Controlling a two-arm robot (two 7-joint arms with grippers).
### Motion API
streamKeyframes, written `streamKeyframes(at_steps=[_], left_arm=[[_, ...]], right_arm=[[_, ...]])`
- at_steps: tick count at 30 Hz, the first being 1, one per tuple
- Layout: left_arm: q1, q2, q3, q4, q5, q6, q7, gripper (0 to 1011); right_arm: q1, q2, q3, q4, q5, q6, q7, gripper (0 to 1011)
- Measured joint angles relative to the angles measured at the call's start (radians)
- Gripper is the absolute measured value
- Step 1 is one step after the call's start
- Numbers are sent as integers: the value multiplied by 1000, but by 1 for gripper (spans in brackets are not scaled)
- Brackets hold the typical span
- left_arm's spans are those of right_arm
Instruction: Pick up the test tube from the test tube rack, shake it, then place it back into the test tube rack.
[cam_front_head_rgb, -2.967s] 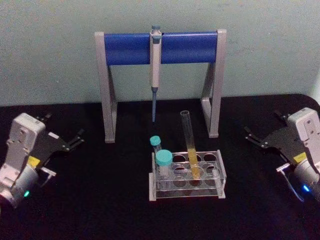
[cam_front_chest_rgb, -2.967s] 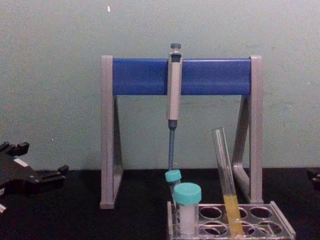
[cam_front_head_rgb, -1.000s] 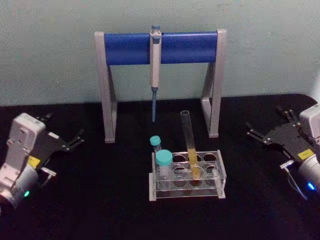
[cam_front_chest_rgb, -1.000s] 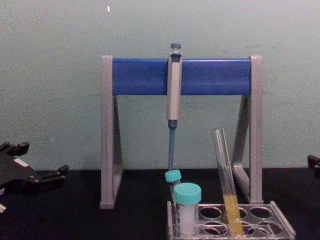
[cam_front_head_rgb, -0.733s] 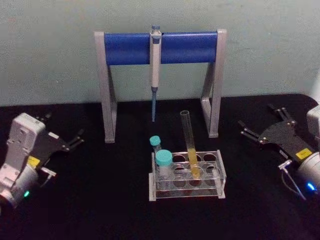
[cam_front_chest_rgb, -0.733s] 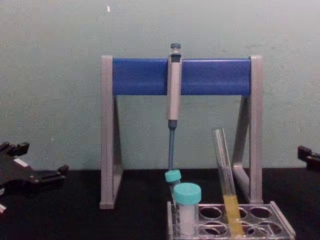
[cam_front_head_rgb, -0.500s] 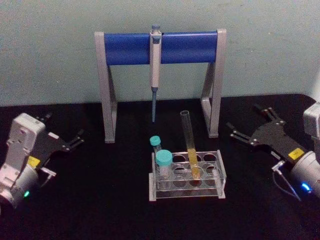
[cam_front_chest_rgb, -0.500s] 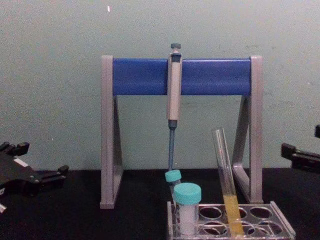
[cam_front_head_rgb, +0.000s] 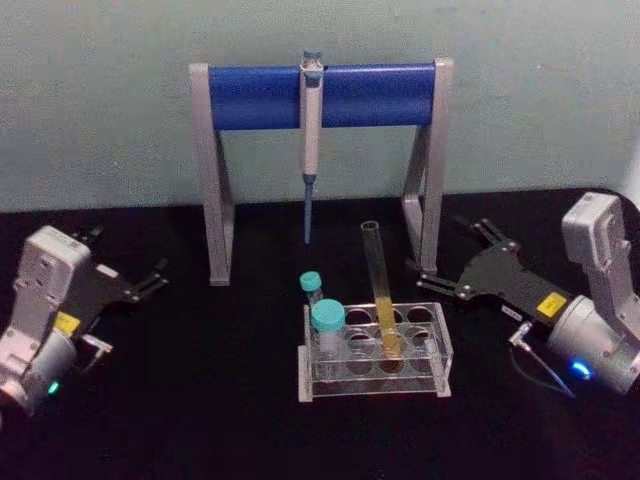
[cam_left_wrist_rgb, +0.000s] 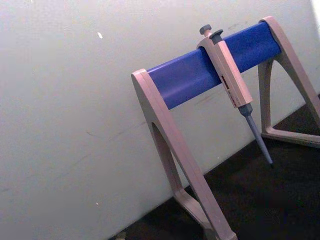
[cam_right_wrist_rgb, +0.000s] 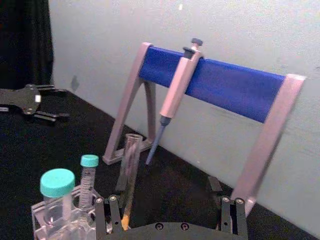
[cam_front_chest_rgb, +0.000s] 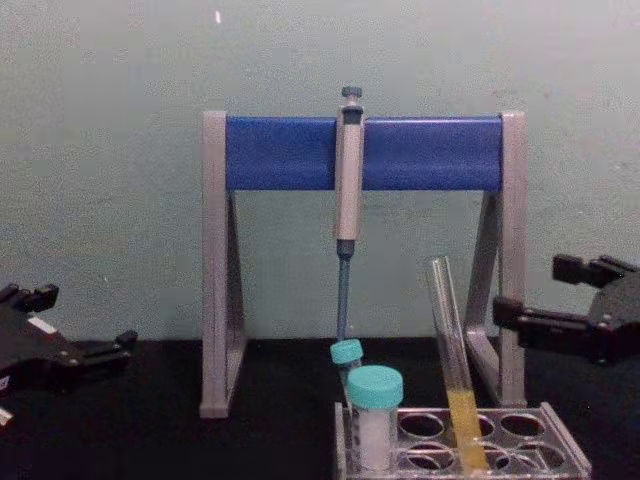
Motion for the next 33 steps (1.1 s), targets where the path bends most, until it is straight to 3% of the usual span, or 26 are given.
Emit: streamKeyframes(at_steps=[17, 33], left_arm=[[0, 0, 0, 0, 0, 0, 0, 1001], [0, 0, 0, 0, 0, 0, 0, 1001]], right_arm=[[89, -72, -12, 59, 27, 118, 110, 1000], [126, -89, -38, 86, 26, 179, 139, 1000]])
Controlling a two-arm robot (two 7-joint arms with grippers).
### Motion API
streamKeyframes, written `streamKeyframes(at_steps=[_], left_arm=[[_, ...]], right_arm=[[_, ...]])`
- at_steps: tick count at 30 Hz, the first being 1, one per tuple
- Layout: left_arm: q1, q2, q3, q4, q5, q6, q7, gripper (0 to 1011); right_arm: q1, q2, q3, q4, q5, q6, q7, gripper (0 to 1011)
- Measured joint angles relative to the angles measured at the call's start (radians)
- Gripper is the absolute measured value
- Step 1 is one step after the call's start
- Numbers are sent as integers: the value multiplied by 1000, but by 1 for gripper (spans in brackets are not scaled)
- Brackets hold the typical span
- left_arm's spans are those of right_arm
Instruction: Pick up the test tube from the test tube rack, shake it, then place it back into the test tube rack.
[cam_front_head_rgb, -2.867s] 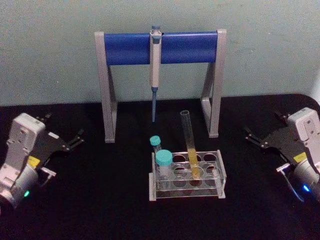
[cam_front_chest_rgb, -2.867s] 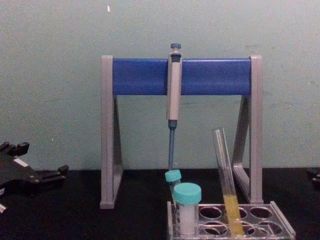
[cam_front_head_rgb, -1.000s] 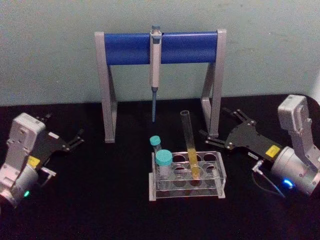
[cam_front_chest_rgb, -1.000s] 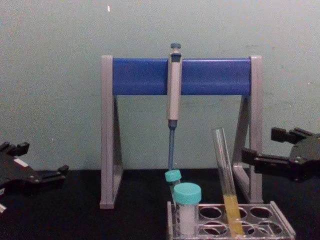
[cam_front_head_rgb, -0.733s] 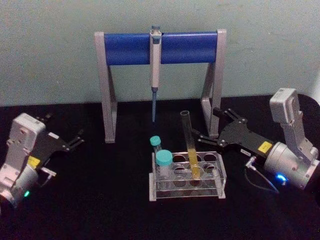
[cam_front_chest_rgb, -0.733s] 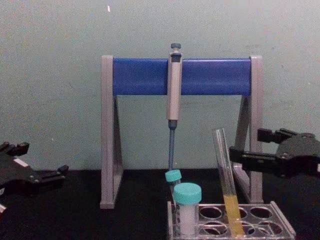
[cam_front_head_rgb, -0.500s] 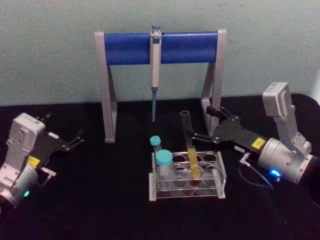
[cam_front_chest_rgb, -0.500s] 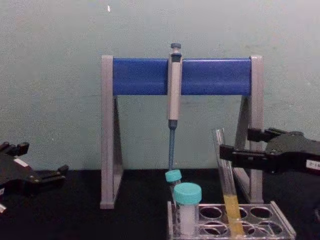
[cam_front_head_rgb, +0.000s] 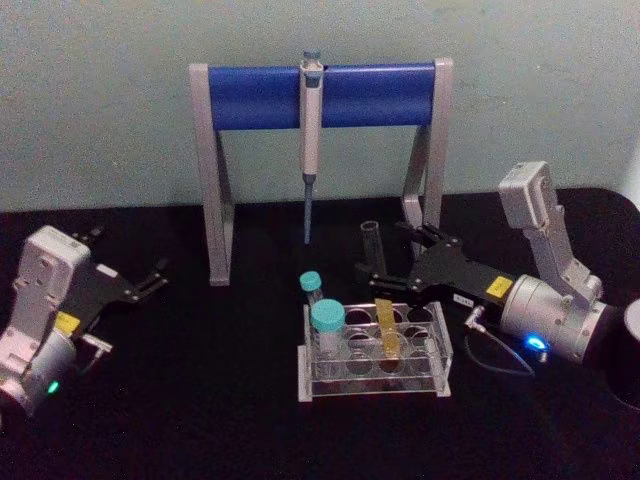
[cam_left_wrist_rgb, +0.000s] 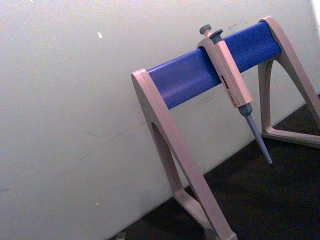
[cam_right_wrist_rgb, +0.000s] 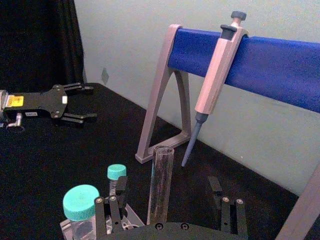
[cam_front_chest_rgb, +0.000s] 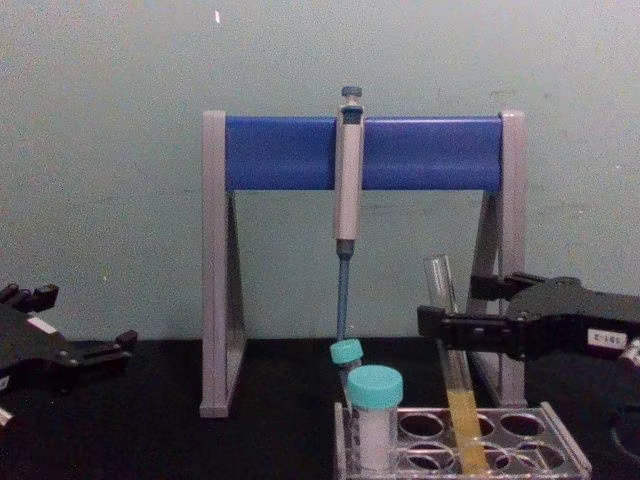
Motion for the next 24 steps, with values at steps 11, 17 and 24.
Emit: streamKeyframes(at_steps=[11, 17, 24], left_arm=[[0, 0, 0, 0, 0, 0, 0, 1001], [0, 0, 0, 0, 0, 0, 0, 1001], [0, 0, 0, 0, 0, 0, 0, 1001]], right_arm=[[22, -7, -16, 14, 12, 51, 3, 1000], [25, -7, -18, 18, 26, 64, 3, 1000], [27, -7, -20, 22, 39, 74, 1, 1000]])
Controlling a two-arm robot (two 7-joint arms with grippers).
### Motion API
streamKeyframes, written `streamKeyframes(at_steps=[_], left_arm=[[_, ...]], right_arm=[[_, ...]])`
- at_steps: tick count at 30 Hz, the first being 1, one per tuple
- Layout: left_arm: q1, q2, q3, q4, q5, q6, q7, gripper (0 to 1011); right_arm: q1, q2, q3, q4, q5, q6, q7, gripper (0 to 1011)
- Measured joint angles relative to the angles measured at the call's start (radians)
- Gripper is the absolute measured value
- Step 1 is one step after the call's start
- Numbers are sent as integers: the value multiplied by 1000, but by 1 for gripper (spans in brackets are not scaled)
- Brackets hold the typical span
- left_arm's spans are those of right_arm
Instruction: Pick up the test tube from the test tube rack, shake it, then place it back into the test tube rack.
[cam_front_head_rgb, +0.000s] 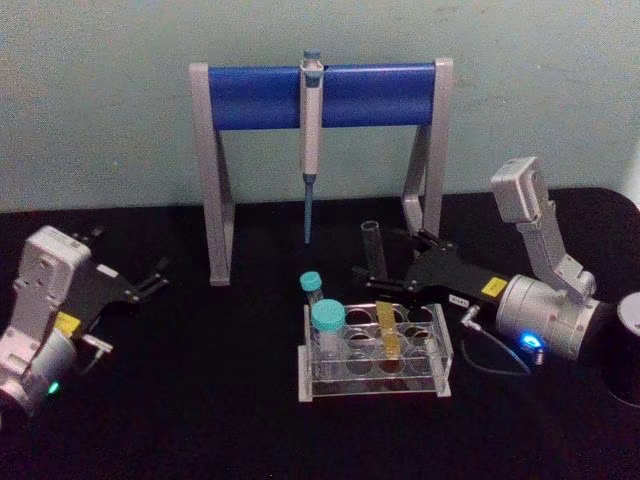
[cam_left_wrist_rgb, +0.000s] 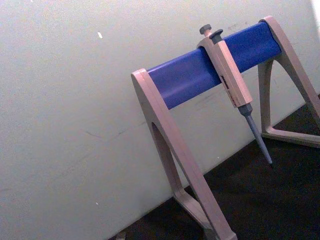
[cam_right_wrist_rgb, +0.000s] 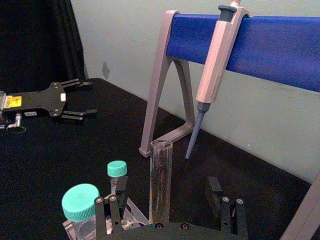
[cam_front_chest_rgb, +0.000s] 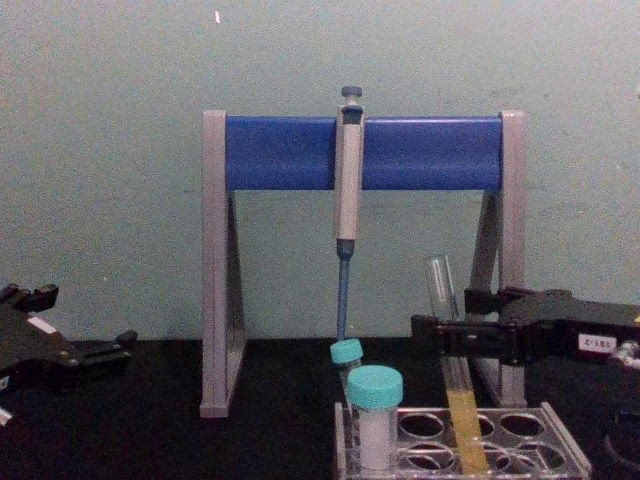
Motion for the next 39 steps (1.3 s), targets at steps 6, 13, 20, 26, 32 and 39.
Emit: streamKeyframes(at_steps=[6, 13, 20, 26, 32, 39], left_arm=[[0, 0, 0, 0, 0, 0, 0, 1001], [0, 0, 0, 0, 0, 0, 0, 1001], [0, 0, 0, 0, 0, 0, 0, 1001], [0, 0, 0, 0, 0, 0, 0, 1001], [0, 0, 0, 0, 0, 0, 0, 1001], [0, 0, 0, 0, 0, 0, 0, 1001]], right_arm=[[0, 5, -3, -1, 0, -4, -3, 1000], [0, 4, -3, -2, 0, -4, -3, 1000], [-1, 4, -3, -2, 0, -4, -3, 1000], [-1, 3, -2, -2, 0, -4, -3, 1000], [-1, 3, -1, -2, 0, -4, -3, 924], [-1, 3, -1, -2, 0, -4, -3, 736]])
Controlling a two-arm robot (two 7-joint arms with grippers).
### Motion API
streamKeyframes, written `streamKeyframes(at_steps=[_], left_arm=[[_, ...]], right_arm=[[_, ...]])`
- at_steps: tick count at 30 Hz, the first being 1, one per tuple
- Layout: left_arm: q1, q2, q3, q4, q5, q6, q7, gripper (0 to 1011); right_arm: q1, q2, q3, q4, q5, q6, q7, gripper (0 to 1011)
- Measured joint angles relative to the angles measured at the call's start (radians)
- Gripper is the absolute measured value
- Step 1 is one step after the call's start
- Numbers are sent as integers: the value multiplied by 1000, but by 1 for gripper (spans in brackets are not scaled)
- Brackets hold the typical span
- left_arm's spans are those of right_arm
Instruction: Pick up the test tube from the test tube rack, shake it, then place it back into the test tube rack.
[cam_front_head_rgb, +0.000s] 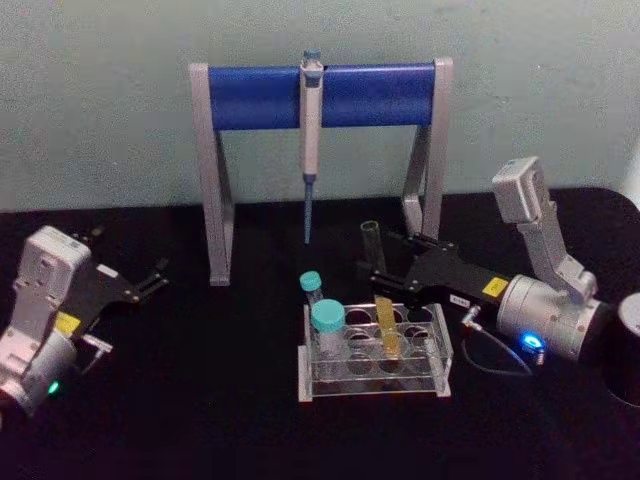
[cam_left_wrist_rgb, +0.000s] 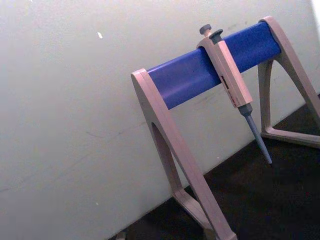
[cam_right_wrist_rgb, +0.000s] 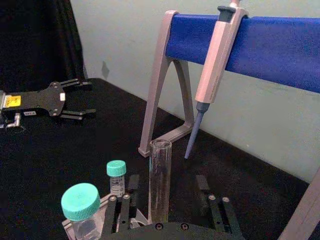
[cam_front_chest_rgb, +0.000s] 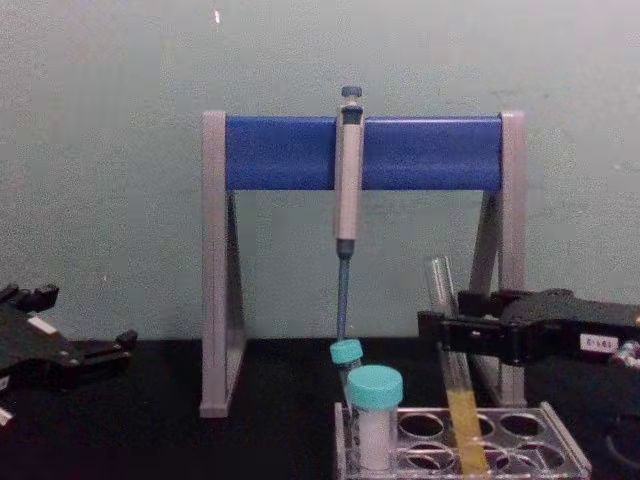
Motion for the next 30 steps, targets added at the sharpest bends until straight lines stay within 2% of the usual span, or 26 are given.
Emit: streamKeyframes(at_steps=[8, 11, 13, 14, 18, 30], left_arm=[[0, 0, 0, 0, 0, 0, 0, 1001], [0, 0, 0, 0, 0, 0, 0, 1001], [0, 0, 0, 0, 0, 0, 0, 1001], [0, 0, 0, 0, 0, 0, 0, 1001], [0, 0, 0, 0, 0, 0, 0, 1001], [0, 0, 0, 0, 0, 0, 0, 1001]], right_arm=[[0, 0, 0, 0, 0, 0, 0, 498], [0, 0, 0, 0, 0, 0, 0, 371], [0, 0, 0, 0, 0, 0, 0, 328], [0, 0, 0, 0, 0, 0, 0, 267], [0, 0, 0, 0, 0, 0, 0, 229], [0, 0, 0, 0, 0, 0, 0, 230]])
